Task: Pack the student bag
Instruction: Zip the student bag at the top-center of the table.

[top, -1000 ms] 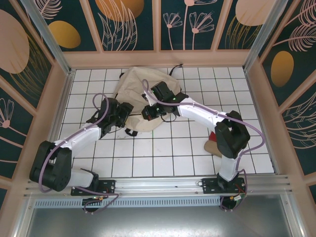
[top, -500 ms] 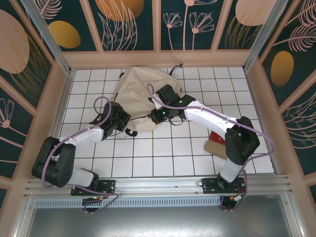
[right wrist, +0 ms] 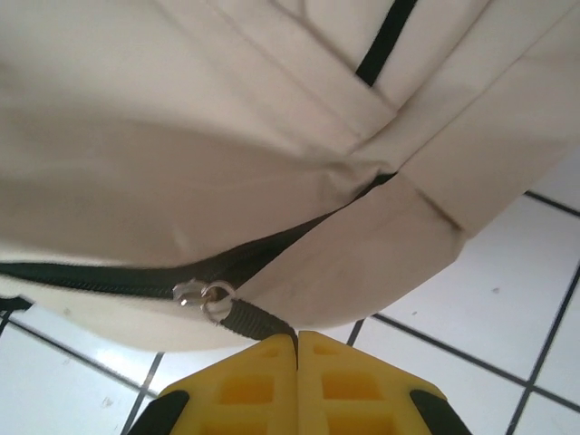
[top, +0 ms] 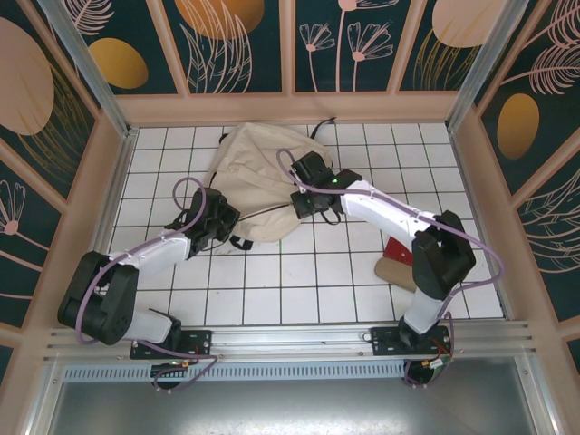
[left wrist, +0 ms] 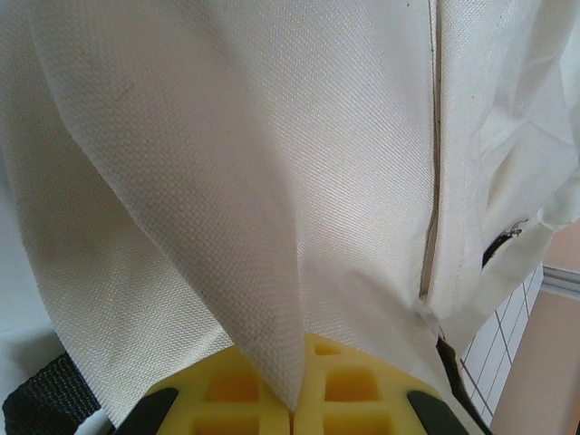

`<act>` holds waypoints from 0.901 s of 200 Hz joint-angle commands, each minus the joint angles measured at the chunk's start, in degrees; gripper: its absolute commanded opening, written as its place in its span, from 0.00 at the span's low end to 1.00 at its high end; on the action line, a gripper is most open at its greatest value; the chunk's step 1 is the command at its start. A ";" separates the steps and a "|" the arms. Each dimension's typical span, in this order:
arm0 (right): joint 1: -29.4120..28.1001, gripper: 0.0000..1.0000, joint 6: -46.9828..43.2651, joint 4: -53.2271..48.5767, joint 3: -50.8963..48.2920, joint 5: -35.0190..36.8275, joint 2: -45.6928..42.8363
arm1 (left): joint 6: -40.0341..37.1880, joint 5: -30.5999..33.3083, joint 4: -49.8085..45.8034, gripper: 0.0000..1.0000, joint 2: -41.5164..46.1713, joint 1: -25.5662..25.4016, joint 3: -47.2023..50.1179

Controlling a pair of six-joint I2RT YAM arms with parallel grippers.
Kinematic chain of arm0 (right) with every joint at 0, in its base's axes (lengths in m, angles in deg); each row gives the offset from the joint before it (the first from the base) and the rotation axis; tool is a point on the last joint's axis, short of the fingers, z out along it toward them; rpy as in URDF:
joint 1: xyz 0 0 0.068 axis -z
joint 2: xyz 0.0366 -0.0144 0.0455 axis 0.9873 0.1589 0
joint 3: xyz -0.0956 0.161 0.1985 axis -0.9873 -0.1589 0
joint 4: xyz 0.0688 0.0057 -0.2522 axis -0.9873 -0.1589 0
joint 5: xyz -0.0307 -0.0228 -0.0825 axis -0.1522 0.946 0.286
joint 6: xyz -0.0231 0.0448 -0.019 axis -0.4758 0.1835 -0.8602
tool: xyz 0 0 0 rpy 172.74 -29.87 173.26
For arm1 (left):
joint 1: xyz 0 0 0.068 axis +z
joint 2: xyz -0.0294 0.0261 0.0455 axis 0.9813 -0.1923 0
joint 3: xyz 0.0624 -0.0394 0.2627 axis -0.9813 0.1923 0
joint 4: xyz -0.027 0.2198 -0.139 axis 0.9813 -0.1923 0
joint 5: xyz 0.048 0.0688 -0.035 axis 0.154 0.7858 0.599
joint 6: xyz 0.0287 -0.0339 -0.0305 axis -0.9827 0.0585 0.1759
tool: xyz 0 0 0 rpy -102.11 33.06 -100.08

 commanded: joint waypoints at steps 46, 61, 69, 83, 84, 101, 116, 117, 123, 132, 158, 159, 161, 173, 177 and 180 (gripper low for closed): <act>6.80 0.00 5.52 -5.90 3.90 12.80 6.72 | -2.41 7.73 -7.09 0.00 4.48 1.70 2.67; 7.48 0.00 5.91 -5.69 3.47 12.30 7.22 | -2.63 7.83 -7.43 0.00 5.21 2.00 3.11; 7.70 0.00 6.18 -5.62 3.53 12.32 7.70 | -2.69 7.77 -7.63 0.00 5.41 2.16 3.26; 7.91 0.00 6.42 -5.53 3.94 12.75 8.74 | -2.78 7.60 -7.72 0.00 5.59 2.35 3.54; 7.91 0.00 6.50 -5.53 4.00 12.78 8.78 | -2.79 7.54 -7.72 0.00 5.62 2.35 3.55; 8.50 0.00 6.58 -5.14 4.73 13.49 10.77 | -2.90 7.66 -8.02 0.00 6.12 2.66 3.74; 9.36 0.00 7.08 -5.78 6.05 14.02 13.13 | -3.03 8.02 -8.57 0.00 7.10 3.01 3.80; 9.47 0.00 7.14 -5.83 6.11 14.12 13.31 | -3.06 8.01 -8.58 0.00 7.12 2.99 3.82; 9.64 0.00 7.46 -6.01 6.45 14.72 14.18 | -3.18 8.15 -8.79 0.00 7.48 3.14 3.92; 9.78 0.00 7.93 -6.29 6.77 15.72 15.25 | -3.32 8.37 -9.15 0.00 7.92 3.31 3.86; 9.79 0.00 9.40 -6.38 7.04 17.06 16.80 | -3.70 8.28 -9.52 0.00 8.45 3.67 4.09; 9.81 0.00 9.40 -6.39 7.00 17.00 16.85 | -3.74 8.19 -9.50 0.00 8.46 3.67 4.09; 9.83 0.00 9.44 -6.23 6.97 16.91 16.92 | -3.73 8.19 -9.44 0.00 8.46 3.67 4.14; 9.81 0.00 9.25 -5.52 7.04 15.94 16.87 | -4.02 7.48 -8.70 0.00 8.24 3.75 4.19; 9.80 0.00 8.94 -5.26 7.04 15.03 16.72 | -4.19 7.11 -8.38 0.00 8.12 3.76 4.12; 9.80 0.00 8.80 -5.00 7.04 14.30 16.59 | -4.28 6.88 -8.27 0.00 8.01 3.76 4.06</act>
